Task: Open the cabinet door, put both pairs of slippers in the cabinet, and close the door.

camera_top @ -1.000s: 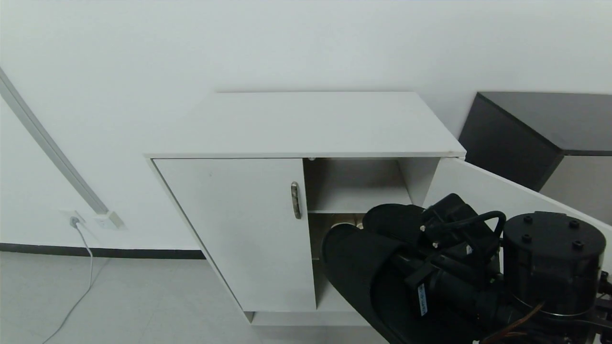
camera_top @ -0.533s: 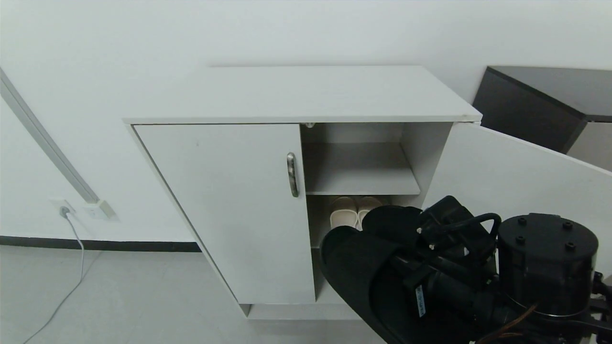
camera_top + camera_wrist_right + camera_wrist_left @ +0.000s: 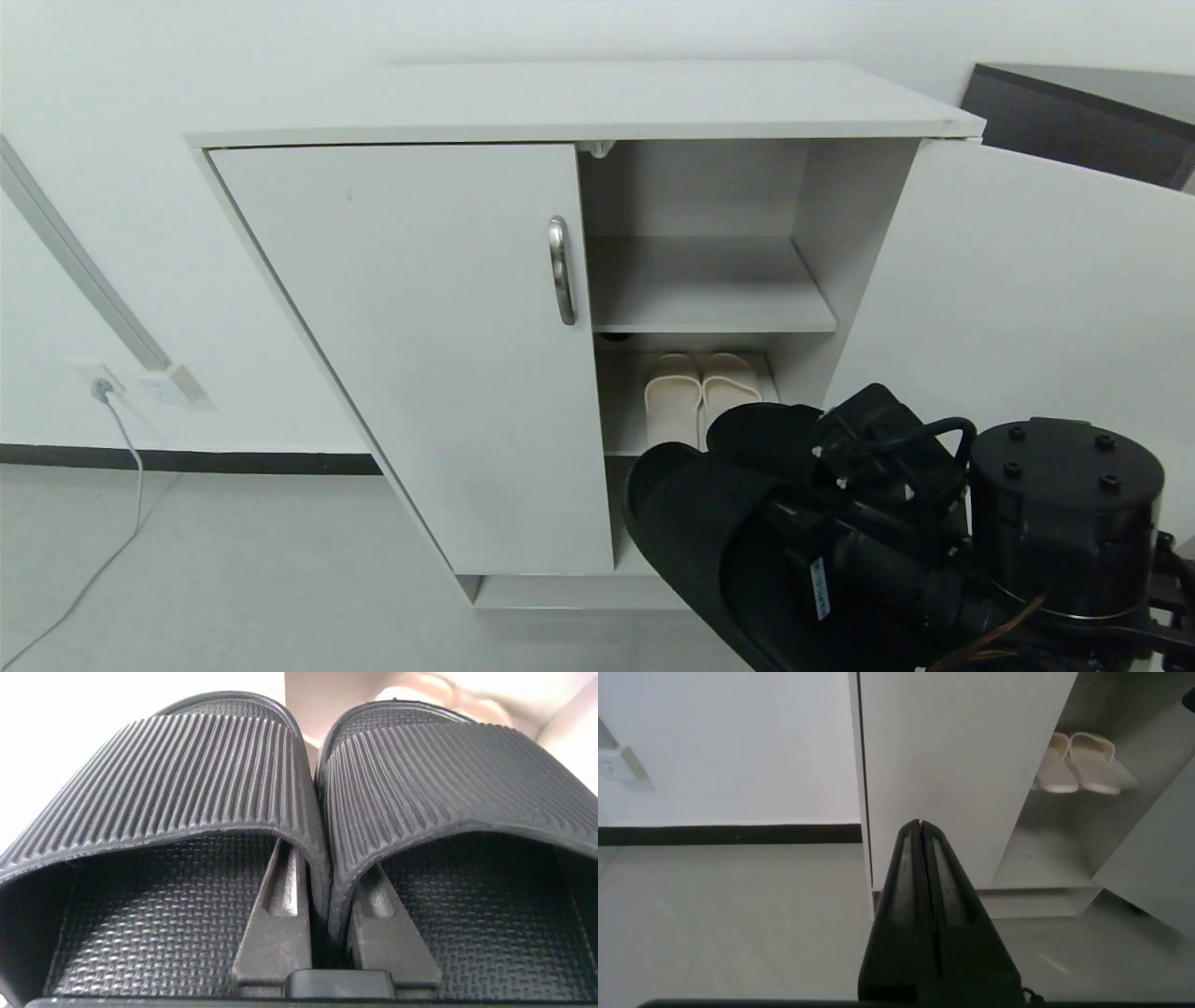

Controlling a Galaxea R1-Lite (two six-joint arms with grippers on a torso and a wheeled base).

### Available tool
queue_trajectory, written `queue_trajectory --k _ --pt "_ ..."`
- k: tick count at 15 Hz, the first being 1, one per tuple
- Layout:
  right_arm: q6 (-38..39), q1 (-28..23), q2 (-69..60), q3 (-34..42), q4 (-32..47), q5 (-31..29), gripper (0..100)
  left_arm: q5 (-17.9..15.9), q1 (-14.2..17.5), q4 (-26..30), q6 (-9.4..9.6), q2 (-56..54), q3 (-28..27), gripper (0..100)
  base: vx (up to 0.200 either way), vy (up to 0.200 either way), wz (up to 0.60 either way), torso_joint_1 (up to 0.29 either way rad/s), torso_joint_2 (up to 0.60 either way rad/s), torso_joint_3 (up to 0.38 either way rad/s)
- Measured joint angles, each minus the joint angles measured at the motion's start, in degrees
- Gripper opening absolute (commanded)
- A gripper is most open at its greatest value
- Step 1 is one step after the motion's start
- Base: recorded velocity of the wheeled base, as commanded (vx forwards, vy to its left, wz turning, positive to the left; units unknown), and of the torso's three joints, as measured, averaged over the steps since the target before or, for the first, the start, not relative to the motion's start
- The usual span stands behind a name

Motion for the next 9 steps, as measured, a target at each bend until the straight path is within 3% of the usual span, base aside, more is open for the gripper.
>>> queue_trajectory --k 3,9 --pt "0.02 0.02 0.04 0.00 0.05 0.02 0 0.00 0.00 0.07 0.00 0.00 0.00 0 0.000 0.000 0.00 -0.023 0.38 0.359" --pt "0.16 0.00 0.32 0.09 -0.28 0.05 0 0.05 0.00 0.00 0.00 0.01 0.00 0 0.000 0.000 0.00 0.000 0.04 0.039"
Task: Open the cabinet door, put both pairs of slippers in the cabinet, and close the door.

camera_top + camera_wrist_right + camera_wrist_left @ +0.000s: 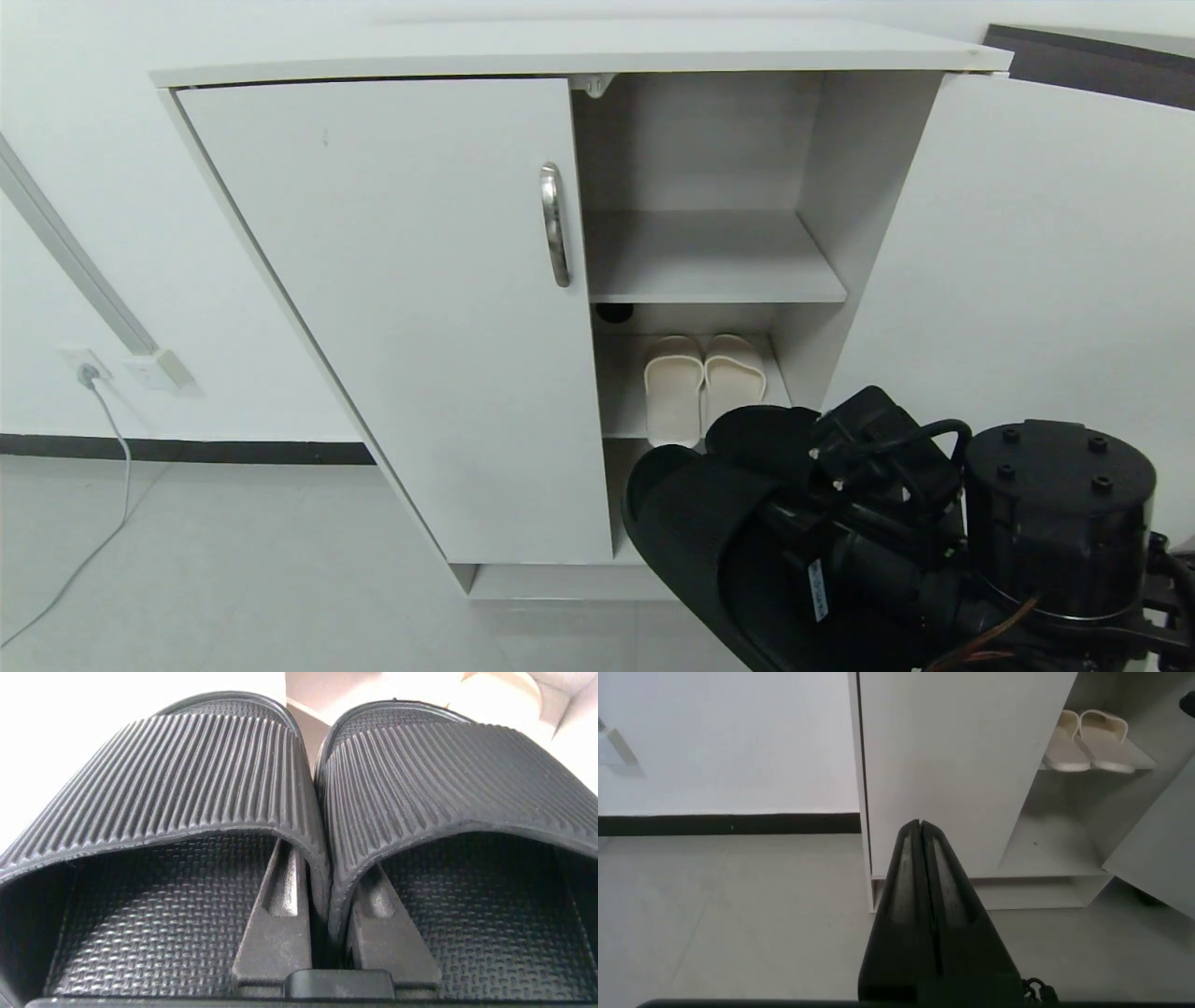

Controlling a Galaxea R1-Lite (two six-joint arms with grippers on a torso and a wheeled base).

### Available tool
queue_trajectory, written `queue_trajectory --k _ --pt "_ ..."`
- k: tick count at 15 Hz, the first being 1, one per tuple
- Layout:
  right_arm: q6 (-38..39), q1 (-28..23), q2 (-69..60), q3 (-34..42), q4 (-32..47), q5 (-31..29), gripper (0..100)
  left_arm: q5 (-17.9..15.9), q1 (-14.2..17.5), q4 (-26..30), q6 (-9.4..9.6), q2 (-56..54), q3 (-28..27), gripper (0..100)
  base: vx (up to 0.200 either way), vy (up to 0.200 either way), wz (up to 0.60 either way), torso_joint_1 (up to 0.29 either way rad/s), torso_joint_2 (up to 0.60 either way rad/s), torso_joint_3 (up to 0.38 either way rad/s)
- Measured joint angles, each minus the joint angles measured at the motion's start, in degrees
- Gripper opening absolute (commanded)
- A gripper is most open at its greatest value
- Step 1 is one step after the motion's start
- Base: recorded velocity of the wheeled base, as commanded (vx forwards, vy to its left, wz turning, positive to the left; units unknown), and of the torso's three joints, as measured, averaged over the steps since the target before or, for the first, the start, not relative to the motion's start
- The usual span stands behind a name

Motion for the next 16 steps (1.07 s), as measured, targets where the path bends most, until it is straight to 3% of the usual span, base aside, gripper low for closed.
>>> queue_trajectory --k 5,9,11,16 --pt "-1.74 0.56 0.44 0.00 -4.02 -2.73 0 -0.06 0.00 0.00 0.04 0.00 0.00 0 0.000 0.000 0.00 0.000 0.00 0.000" --pt "2.82 3.28 6.36 -9.08 -3.25 -23.61 0 -0.13 0.00 0.00 0.17 -0.01 -0.02 0 0.000 0.000 0.00 0.000 0.00 0.000" --pt "5.50 4.69 9.47 -14.09 -0.55 -27.86 0 -0.20 0.00 0.00 0.22 0.00 -0.07 0 0.000 0.000 0.00 0.000 0.00 0.000" --pt "9.83 5.29 10.56 -27.56 16.18 -29.53 0 -0.22 -0.02 0.00 0.22 -0.01 -0.02 0 0.000 0.000 0.00 0.000 0.00 0.000"
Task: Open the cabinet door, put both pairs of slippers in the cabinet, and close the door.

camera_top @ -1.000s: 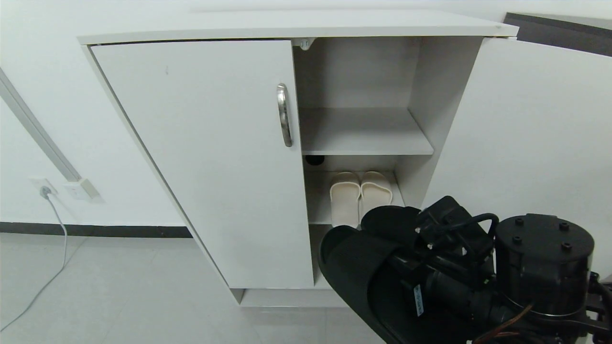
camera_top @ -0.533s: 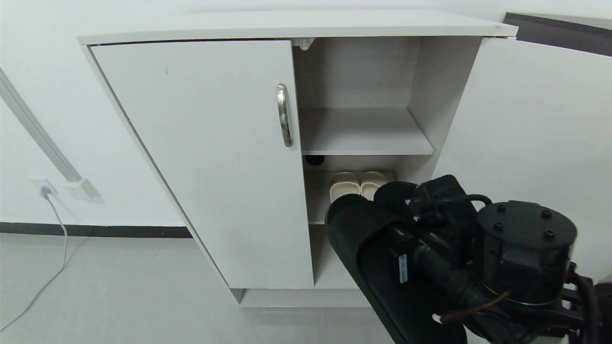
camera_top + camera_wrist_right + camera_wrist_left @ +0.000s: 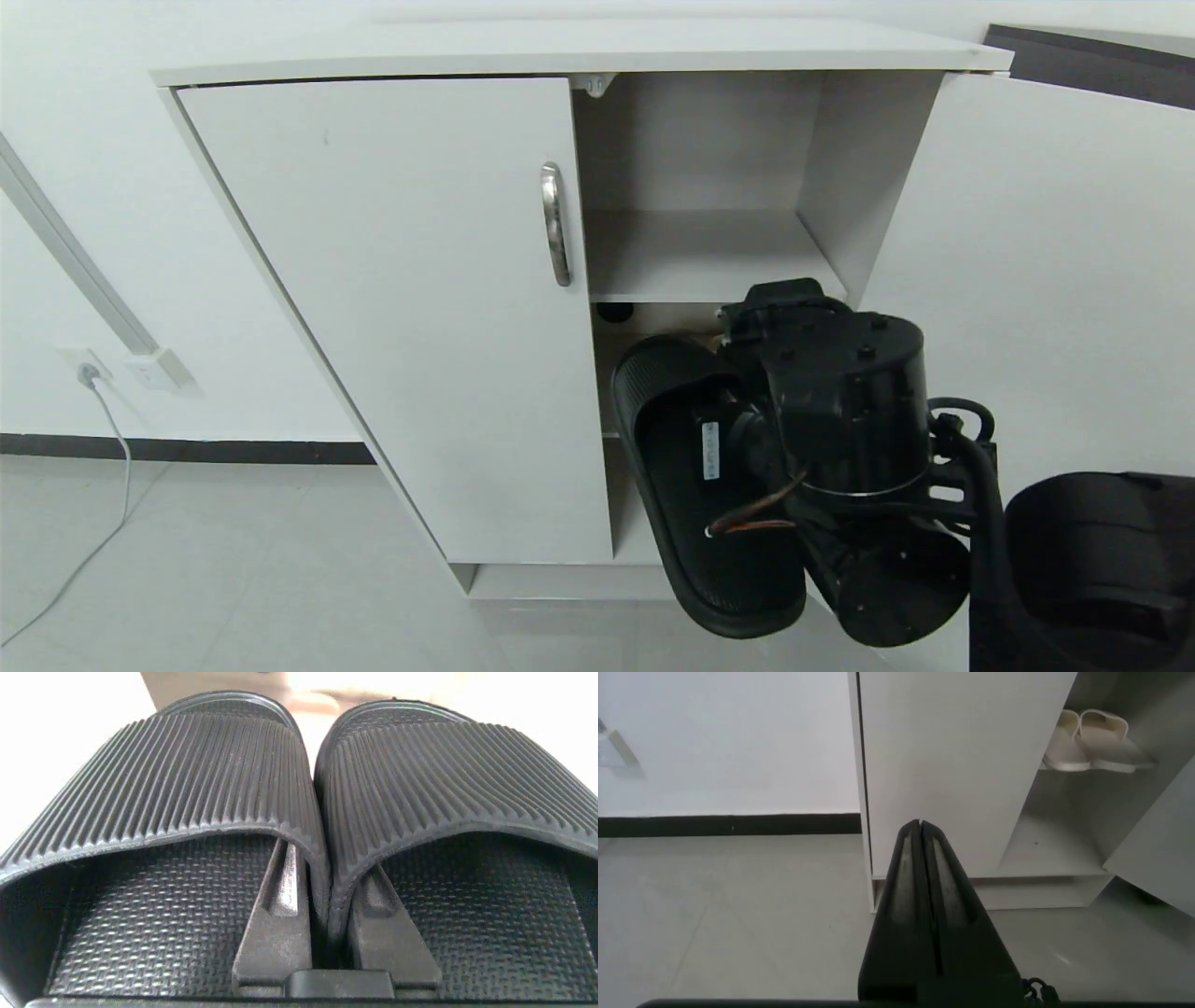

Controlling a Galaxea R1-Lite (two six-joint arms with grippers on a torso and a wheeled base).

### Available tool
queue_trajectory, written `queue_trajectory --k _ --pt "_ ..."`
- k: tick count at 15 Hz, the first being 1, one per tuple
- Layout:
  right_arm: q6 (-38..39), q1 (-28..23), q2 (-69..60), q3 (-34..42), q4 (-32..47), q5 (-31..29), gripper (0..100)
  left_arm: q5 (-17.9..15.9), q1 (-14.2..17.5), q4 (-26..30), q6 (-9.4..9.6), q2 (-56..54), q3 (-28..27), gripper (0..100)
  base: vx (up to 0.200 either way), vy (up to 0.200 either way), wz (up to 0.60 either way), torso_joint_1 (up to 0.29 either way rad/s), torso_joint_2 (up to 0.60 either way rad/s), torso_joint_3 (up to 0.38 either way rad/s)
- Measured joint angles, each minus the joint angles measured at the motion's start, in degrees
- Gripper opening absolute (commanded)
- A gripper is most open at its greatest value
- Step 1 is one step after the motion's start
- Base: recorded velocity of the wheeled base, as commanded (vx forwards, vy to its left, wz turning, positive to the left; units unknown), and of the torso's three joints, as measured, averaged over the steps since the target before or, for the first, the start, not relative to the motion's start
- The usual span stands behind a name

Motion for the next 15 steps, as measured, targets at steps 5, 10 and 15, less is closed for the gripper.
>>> queue_trajectory --k 5,10,15 --pt "0.77 -3.69 0.73 -9.07 7.07 -1.23 0 0.06 0.02 0.00 0.11 0.00 0.02 0 0.000 0.000 0.00 0.000 0.00 0.000" --pt "0.60 -4.35 1.95 -11.09 6.95 -1.07 0 0.09 0.02 0.00 0.16 0.00 0.02 0 0.000 0.000 0.00 0.000 0.00 0.000" --pt "0.39 -4.10 2.43 -11.91 6.81 -1.02 0 0.09 0.02 0.00 0.10 0.01 0.02 0 0.000 0.000 0.00 0.000 0.00 0.000"
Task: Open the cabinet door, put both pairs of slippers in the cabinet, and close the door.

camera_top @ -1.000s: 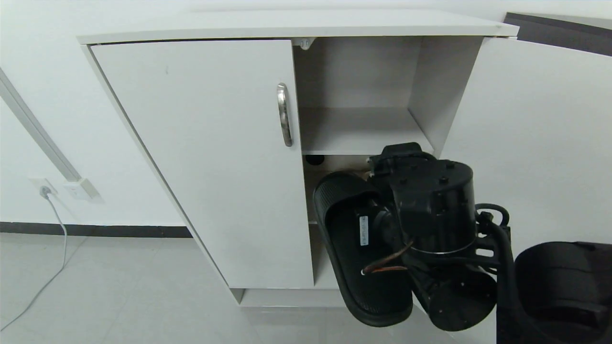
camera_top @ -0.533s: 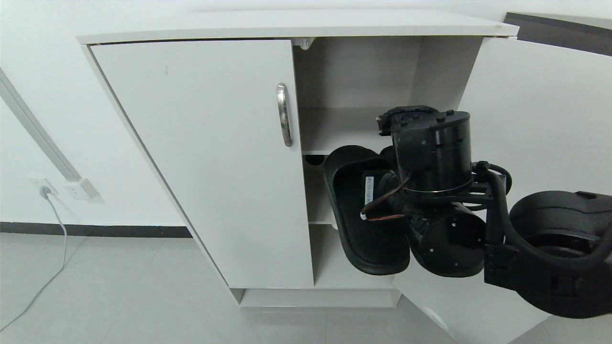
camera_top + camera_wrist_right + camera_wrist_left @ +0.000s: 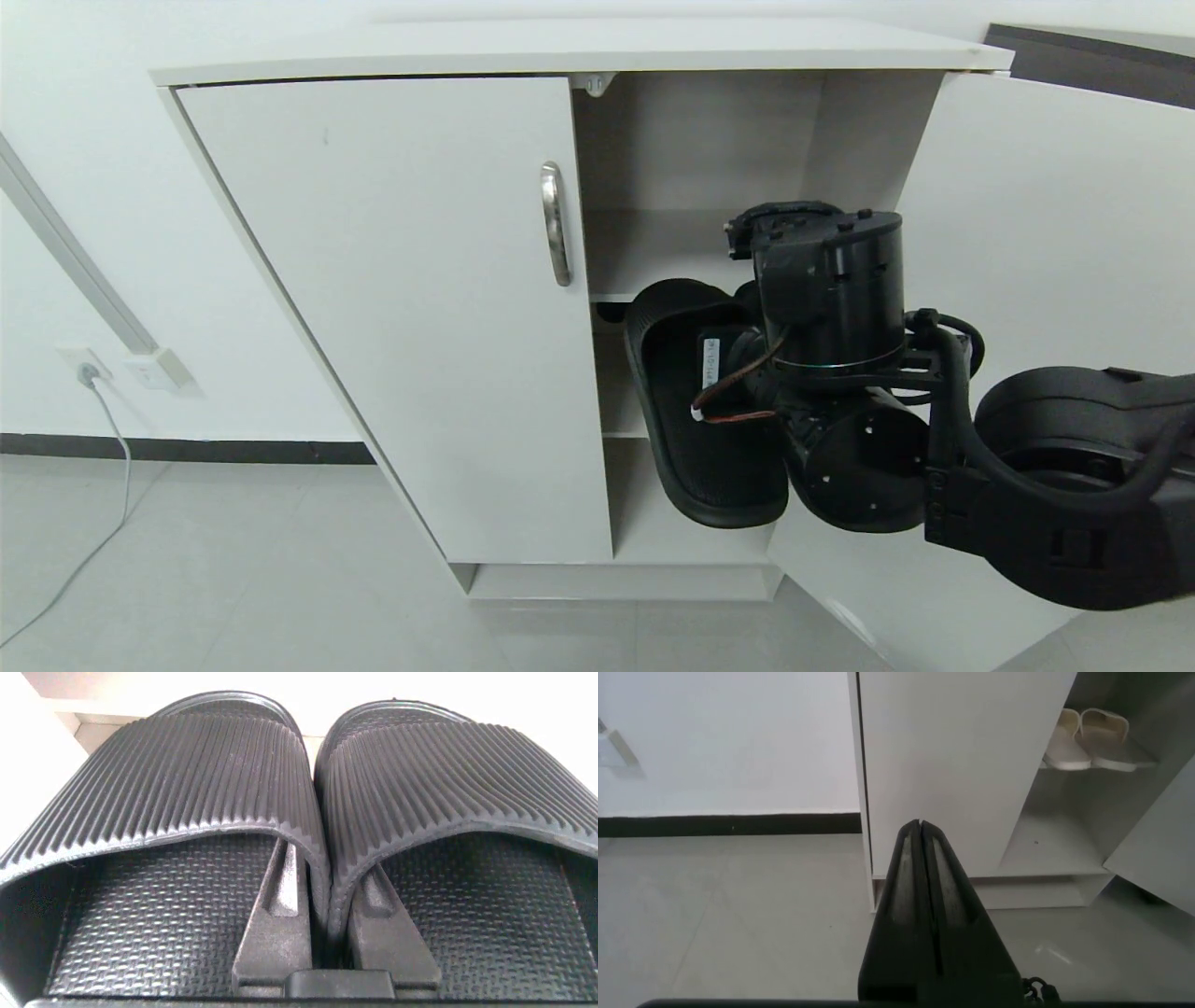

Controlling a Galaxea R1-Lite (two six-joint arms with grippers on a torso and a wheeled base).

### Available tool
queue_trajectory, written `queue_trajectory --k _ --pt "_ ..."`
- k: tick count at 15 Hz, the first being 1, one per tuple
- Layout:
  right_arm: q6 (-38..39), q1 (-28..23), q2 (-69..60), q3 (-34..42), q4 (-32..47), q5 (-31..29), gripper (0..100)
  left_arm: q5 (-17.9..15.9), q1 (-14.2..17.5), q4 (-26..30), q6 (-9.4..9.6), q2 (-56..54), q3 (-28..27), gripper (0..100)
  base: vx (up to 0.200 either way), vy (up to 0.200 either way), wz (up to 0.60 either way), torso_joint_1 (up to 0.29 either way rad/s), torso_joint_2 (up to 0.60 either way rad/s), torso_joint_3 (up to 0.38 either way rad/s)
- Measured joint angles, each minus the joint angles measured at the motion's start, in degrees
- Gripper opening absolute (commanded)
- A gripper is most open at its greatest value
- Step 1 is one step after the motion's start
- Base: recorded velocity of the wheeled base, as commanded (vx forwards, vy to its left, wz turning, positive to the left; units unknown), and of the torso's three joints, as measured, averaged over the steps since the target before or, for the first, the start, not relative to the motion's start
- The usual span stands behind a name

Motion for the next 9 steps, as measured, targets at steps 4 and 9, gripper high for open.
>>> queue_trajectory --k 4,9 --pt "0.00 0.46 0.02 0.00 -0.07 -0.07 0 -0.06 0.00 0.00 0.00 0.00 0.00 0 0.200 0.000 0.00 0.001 0.00 0.005" --pt "0.07 0.40 0.02 0.00 -0.11 -0.18 0 -0.09 -0.02 0.00 0.00 -0.01 0.00 0 0.200 0.000 0.00 0.003 0.00 0.003"
